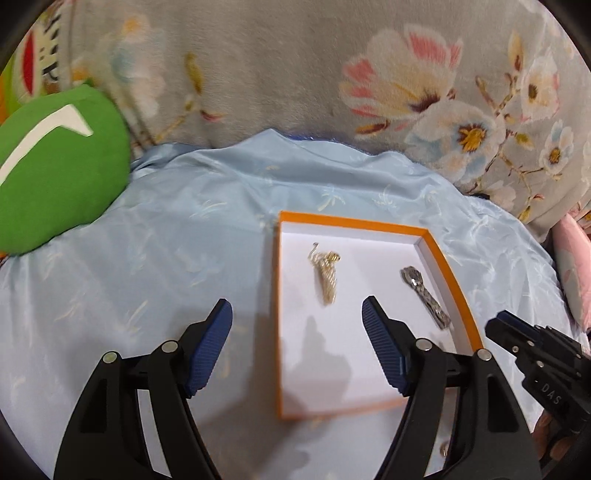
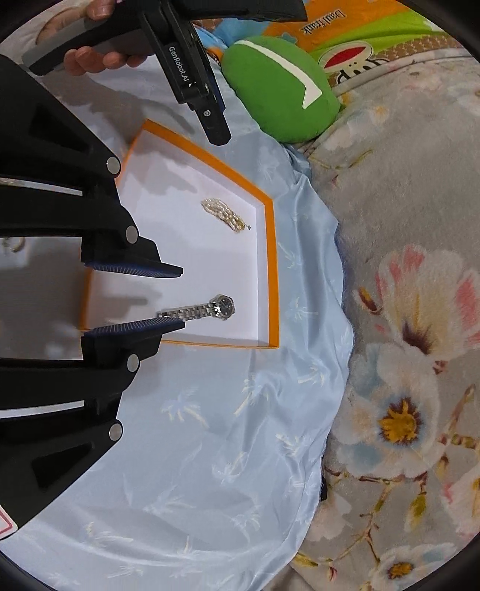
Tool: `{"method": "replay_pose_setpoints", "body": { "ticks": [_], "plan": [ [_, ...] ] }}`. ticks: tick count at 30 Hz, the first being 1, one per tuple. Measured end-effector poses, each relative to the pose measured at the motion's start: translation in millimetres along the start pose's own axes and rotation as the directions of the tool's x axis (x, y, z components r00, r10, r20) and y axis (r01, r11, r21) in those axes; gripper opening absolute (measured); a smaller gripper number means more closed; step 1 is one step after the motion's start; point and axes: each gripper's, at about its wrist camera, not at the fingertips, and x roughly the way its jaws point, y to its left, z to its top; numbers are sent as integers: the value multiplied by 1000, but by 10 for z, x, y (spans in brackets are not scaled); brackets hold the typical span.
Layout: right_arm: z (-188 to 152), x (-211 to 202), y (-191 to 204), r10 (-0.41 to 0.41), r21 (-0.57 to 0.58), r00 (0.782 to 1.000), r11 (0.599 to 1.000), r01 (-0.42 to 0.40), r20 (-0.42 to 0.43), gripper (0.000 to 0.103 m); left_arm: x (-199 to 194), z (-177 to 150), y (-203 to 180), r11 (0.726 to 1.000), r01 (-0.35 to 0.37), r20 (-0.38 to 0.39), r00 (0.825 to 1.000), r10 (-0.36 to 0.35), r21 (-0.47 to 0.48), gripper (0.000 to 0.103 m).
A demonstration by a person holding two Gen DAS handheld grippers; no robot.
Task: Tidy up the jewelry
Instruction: 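Grasp the gold watch with the right tool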
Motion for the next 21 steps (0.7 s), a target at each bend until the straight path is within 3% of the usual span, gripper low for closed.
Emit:
{"method": "replay_pose_setpoints", "body": {
  "ticks": [5,12,16,21],
  "plan": [
    [-516,-460,64,-27,-10,1000,1000,27,11,30,-506,-442,167,999,-13,3,1000,13,-32,75],
    [-1183,-727,186,-53,-31,998,998,52,-42,30,-880,-1168,244,997,-31,-38,999,29,-66,76],
    [-1359,-798,321,-48,-54,997,998,45,-57,30,-1006,-1438,202,996,-5,-55,998,0,-94,76],
    [-1442,-838,390,-9,-33,998,999,7,-69,31,-1073,-1638,107,997,-39,-63,997,35,-69,76]
  ]
}}
